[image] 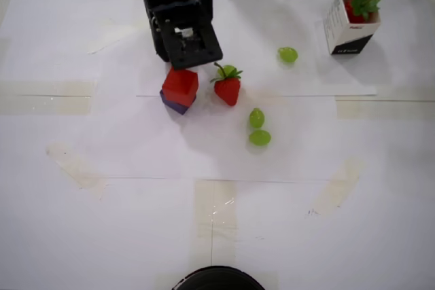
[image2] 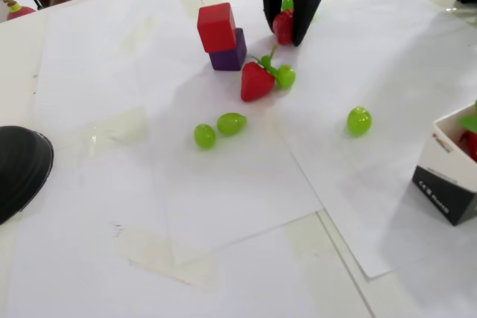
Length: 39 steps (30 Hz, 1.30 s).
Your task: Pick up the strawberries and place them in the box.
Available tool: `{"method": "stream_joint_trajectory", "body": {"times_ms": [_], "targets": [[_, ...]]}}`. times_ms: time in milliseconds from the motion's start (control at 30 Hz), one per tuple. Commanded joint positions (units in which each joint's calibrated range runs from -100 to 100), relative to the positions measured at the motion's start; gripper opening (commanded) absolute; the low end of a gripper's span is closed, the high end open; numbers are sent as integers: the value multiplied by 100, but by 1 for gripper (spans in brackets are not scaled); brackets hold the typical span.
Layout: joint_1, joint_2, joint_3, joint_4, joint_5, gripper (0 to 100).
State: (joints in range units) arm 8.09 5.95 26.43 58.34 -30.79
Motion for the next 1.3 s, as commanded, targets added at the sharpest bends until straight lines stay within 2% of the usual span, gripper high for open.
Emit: {"method": "stream_joint_trajectory", "body": {"times_ms": [0,267,400,600,833,1033,1267], "targets": [[-221,-1051,-1033,988,-117,16],[-1074,-1928,-2397,2818,-620,17],[-1883,-2272,-2488,3071,-1040,17],[-3368,-2538,-2079,2663,-1719,18],[-4566,-2220,-1124,1413,-2188,18],[-4853,-1790,-1061,1135,-2252,18],[-4824,-1773,-1015,1617,-2281,19]]}}
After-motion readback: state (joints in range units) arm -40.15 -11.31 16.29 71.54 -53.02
